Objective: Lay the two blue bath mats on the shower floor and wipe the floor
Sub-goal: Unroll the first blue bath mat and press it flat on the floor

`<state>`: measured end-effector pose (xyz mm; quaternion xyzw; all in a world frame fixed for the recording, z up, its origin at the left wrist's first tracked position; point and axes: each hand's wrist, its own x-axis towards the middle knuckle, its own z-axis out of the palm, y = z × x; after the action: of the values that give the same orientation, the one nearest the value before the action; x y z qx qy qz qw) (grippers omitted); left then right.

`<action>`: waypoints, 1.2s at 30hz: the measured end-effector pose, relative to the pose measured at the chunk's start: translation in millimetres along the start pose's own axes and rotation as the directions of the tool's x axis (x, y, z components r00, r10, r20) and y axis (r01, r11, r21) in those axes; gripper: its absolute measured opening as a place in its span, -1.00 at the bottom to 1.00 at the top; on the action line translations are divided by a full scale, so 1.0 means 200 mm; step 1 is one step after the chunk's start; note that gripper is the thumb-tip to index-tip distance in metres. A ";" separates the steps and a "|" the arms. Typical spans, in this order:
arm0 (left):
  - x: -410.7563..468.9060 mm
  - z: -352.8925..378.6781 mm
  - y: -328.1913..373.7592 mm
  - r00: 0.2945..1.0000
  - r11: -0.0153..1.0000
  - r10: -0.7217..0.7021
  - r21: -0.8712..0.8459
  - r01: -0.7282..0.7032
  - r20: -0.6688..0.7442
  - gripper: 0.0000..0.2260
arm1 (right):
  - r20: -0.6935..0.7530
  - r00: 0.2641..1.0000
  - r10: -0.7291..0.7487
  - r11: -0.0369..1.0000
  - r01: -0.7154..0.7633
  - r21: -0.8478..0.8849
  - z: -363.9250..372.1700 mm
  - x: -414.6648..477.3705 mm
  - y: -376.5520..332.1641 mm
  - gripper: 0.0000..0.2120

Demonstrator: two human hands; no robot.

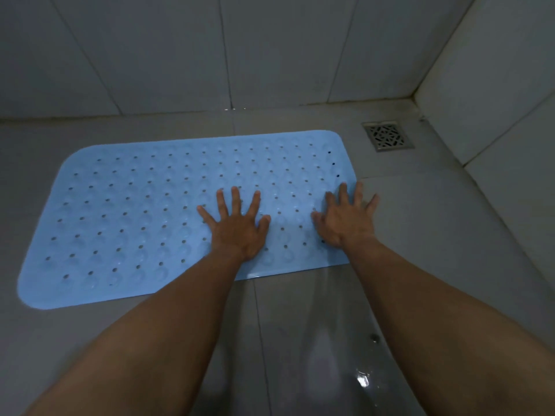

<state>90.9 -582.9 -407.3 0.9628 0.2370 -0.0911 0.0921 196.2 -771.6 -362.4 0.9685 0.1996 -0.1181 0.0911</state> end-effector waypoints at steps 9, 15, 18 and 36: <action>0.02 0.05 0.01 0.997 1.000 -0.010 0.001 0.011 -0.073 -0.33 | 0.145 0.989 0.039 0.974 -0.070 0.214 0.15 0.06 0.07 -0.21; 0.03 0.04 0.02 0.998 1.000 -0.020 -0.004 0.020 -0.064 -0.33 | 0.160 0.986 0.045 0.956 -0.089 0.279 0.16 0.10 0.07 -0.21; 0.03 0.04 0.02 0.999 1.000 -0.020 -0.001 0.020 -0.043 -0.34 | 0.160 0.986 0.043 0.955 -0.087 0.284 0.15 0.10 0.08 -0.22; -0.04 -0.09 -0.30 1.000 0.996 -0.001 -0.084 -0.002 -0.030 -0.43 | 0.155 0.986 -0.055 0.966 0.014 0.256 0.05 0.08 -0.17 -0.26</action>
<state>58.7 -530.6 -395.5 0.9594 0.2417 -0.0665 0.1291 194.0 -737.7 -379.7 0.9558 0.1915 -0.2220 -0.0201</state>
